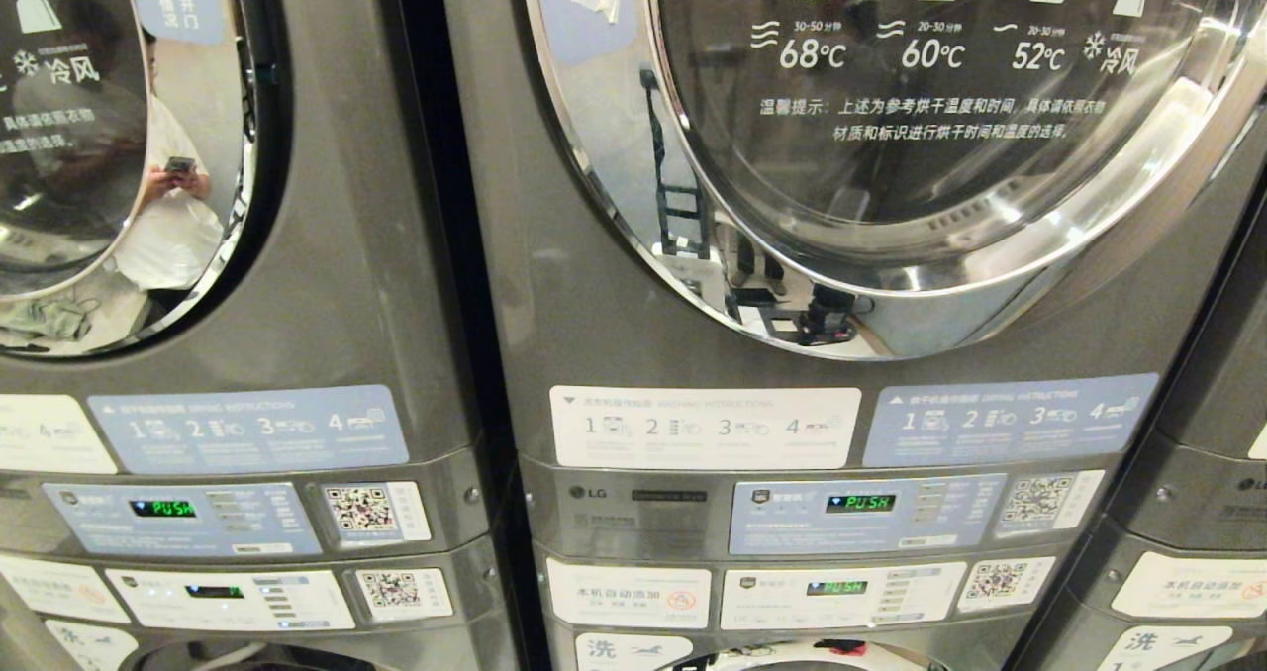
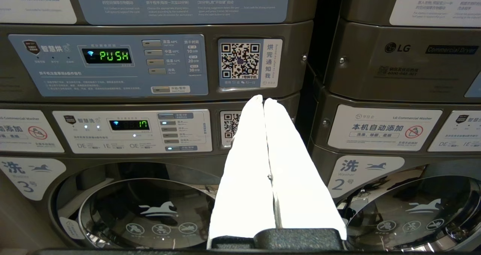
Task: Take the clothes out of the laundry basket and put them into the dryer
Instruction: Open the dryer
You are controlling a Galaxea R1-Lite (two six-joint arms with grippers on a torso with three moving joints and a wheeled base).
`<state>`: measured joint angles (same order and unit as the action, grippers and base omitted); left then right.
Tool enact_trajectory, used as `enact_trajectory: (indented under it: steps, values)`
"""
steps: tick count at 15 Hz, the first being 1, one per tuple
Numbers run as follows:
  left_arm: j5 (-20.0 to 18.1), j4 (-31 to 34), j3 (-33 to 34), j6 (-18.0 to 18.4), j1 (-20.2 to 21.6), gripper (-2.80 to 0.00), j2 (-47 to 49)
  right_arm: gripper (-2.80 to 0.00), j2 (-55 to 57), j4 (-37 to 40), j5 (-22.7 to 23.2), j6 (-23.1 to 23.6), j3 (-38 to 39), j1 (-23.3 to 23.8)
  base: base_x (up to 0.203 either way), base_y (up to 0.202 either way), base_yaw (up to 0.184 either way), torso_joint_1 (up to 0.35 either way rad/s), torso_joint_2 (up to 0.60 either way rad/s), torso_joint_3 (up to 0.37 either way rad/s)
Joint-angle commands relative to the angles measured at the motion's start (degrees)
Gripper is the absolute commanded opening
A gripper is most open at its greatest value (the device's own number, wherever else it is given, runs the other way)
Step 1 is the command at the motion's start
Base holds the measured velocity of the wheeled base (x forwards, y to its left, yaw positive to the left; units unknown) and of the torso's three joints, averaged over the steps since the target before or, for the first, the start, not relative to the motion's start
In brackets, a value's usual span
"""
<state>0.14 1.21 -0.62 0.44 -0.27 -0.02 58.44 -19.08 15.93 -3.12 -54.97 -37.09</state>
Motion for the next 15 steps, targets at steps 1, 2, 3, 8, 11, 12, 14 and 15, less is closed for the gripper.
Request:
enact_trajectory:
  steps: [1, 2, 3, 8, 11, 12, 14, 15]
  values:
    - [0.03, 0.02, 0.01, 0.00, 0.00, -2.80, 0.02, 0.00, 4.60, -3.53, 1.84, 0.12, 0.22, -2.51, 0.000, 0.000, 0.000, 0.000, 0.00, 0.000]
    - [0.03, 0.02, 0.01, 0.00, 0.00, -2.80, 0.02, 0.00, 6.10, -4.88, 3.17, 0.31, 0.24, -2.98, 0.000, 0.000, 0.000, 0.000, 0.00, 0.000]
    - [0.03, 0.02, 0.01, 0.00, 0.00, -2.80, 0.02, 0.00, 7.89, -5.94, 3.56, 0.26, -0.06, -3.11, 0.000, 0.000, 0.000, 0.000, 0.00, 0.000]
    - [0.03, 0.02, 0.01, 0.00, 0.00, -2.80, 0.02, 0.00, 19.54, -11.79, 3.84, 0.15, -6.47, -3.34, 0.000, 0.000, 0.000, 0.000, 0.00, 0.000]
    - [0.03, 0.02, 0.01, 0.00, 0.00, -2.80, 0.02, 0.00, 25.64, -13.16, 3.79, 0.01, -12.03, -3.28, 0.000, 0.000, 0.000, 0.000, 0.00, 0.000]
    - [0.03, 0.02, 0.01, 0.00, 0.00, -2.80, 0.02, 0.00, 27.75, -14.00, 3.72, -0.04, -13.89, -3.27, 0.000, 0.000, 0.000, 0.000, 0.00, 0.000]
    - [0.03, 0.02, 0.01, 0.00, 0.00, -2.80, 0.02, 0.00, 31.11, -14.83, 3.67, -0.10, -16.90, -3.20, 0.000, 0.000, 0.000, 0.000, 0.00, 0.000]
    - [0.03, 0.02, 0.01, 0.00, 0.00, -2.80, 0.02, 0.00, 32.48, -14.90, 3.63, -0.18, -18.68, -3.13, 0.000, 0.000, 0.000, 0.000, 0.00, 0.000]
